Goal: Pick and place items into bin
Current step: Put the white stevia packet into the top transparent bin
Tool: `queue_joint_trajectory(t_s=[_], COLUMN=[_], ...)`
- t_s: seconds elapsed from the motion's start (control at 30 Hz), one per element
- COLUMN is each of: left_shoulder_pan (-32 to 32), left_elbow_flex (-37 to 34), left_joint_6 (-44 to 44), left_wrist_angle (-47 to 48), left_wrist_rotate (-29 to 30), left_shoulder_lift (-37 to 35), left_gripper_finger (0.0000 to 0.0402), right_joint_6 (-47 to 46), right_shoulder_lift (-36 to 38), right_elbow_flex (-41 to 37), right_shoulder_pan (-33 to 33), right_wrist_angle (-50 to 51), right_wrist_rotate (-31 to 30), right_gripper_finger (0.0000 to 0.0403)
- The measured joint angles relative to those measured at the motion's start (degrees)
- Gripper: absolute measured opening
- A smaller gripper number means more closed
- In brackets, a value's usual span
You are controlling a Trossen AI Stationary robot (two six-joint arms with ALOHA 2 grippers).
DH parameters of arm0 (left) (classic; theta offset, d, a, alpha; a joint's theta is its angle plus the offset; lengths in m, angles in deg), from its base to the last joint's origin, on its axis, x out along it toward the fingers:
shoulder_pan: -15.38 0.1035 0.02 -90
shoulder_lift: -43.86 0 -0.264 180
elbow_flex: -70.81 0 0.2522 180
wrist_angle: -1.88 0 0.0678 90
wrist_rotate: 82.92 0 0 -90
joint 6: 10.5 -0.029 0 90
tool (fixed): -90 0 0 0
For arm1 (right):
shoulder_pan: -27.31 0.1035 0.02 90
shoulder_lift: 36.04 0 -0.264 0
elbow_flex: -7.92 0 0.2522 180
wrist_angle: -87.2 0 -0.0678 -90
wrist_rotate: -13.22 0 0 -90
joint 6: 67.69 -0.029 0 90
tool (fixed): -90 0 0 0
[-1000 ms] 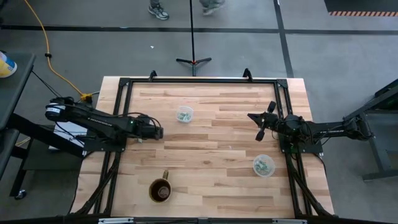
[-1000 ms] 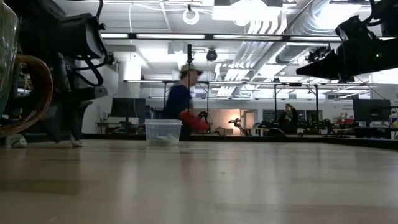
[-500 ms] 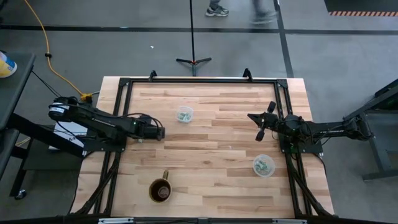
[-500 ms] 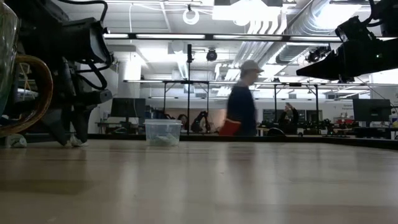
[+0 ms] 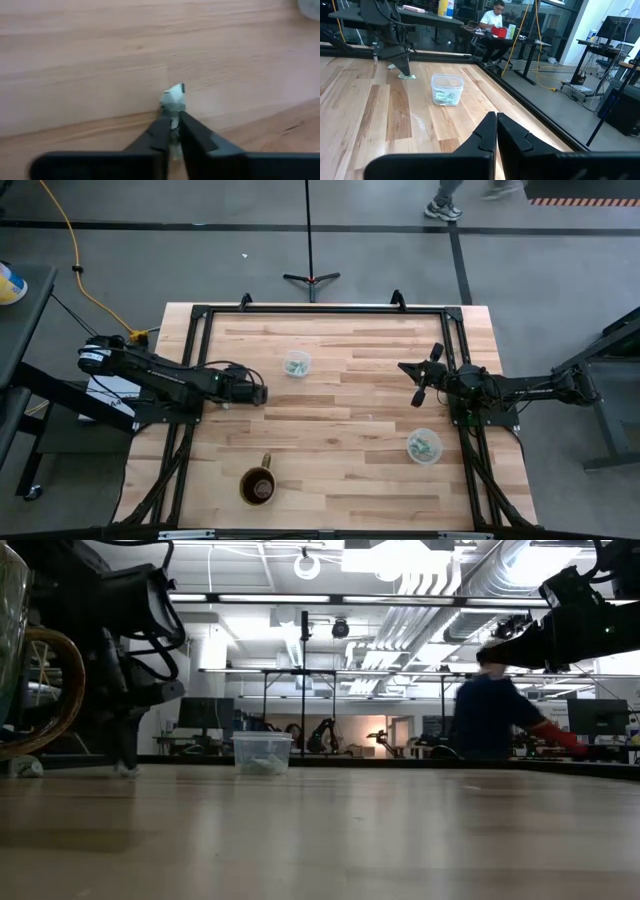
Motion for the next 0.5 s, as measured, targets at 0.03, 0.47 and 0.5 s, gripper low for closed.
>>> queue_joint_trajectory(t_s=[0.03, 0.47, 0.5], left_shoulder_pan=[0.0, 4.8, 6.2], left_elbow_flex=[0.0, 7.1, 7.7], left_joint_6=[-0.7, -38.9, -42.9], left_wrist_angle=[-0.1, -25.7, -28.8], left_wrist_rotate=[0.2, 10.0, 10.0], left_shoulder_lift=[-0.1, -3.4, -2.9], left_gripper_finger=[0.0052, 0.0022, 0.0022], right_joint_6=[0.0, 0.0, 0.0], right_shoulder_lift=[0.0, 0.0, 0.0], right_elbow_flex=[0.0, 0.0, 0.0], right_shoulder_pan=[0.0, 0.0, 0.0], right_wrist_angle=[0.0, 0.0, 0.0], right_wrist_rotate=[0.0, 0.0, 0.0], right_gripper_finger=[0.0002, 0.0001, 0.0002])
